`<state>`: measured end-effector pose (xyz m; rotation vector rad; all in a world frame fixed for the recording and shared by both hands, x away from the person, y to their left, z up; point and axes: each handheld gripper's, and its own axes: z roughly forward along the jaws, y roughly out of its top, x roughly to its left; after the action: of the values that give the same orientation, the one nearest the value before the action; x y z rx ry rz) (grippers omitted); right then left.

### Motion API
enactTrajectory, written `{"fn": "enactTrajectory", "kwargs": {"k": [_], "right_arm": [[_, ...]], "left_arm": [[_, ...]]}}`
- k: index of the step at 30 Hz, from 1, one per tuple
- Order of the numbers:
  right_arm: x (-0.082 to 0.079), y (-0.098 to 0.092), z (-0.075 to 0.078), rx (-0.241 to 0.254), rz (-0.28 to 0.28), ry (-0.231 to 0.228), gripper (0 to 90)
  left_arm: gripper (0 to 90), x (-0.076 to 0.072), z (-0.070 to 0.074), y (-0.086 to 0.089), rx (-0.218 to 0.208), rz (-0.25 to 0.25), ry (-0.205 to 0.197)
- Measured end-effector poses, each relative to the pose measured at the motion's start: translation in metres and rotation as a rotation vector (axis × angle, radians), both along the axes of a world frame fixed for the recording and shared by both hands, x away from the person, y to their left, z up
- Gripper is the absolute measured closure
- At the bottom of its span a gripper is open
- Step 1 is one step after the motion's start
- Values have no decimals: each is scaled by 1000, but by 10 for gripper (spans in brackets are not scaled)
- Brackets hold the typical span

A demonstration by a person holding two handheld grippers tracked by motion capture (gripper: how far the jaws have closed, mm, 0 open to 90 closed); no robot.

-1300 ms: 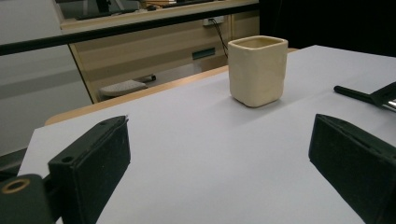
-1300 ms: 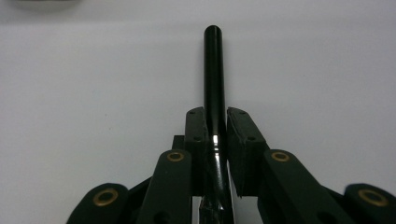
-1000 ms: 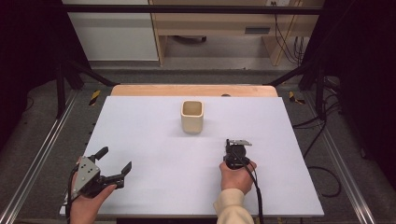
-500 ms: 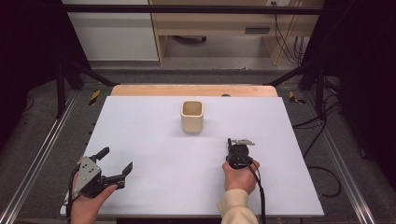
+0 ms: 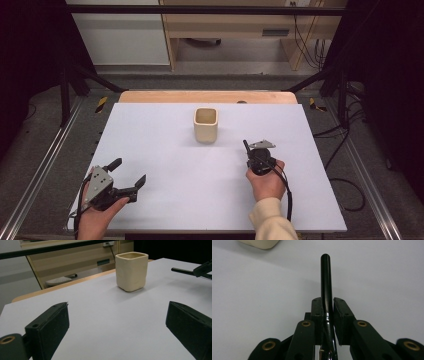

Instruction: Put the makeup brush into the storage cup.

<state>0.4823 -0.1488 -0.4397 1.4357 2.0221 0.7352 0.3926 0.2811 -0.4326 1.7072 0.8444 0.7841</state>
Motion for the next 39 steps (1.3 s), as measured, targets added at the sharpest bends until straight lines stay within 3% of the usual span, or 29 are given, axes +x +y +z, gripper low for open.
{"fn": "enactTrajectory", "kwargs": {"k": [7, 9, 20, 23, 24, 25, 34, 39], "right_arm": [[9, -6, 10, -58, 141, 6, 788], [12, -6, 11, -70, 190, -1, 788], [21, 10, 9, -178, 443, -25, 788], [19, 16, 13, -192, 496, -61, 788], [18, 17, 13, -196, 505, -72, 788], [16, 18, 15, -201, 513, -83, 788], [-6, 10, 19, -297, 558, -223, 788], [-16, 10, 12, -369, 605, -253, 788]], "left_arm": [[42, -1, -2, -7, 32, -8, 14], [42, -2, -2, -8, 18, -10, 18], [42, -3, -6, -21, 135, 14, 0], [43, -7, -5, -25, 132, 9, -4], [44, -8, -4, -27, 150, 1, -26], [43, -10, -5, -29, 167, -6, -14], [44, -16, -9, -46, 193, -54, -16], [43, -16, -10, -49, 211, -65, -18]]}}
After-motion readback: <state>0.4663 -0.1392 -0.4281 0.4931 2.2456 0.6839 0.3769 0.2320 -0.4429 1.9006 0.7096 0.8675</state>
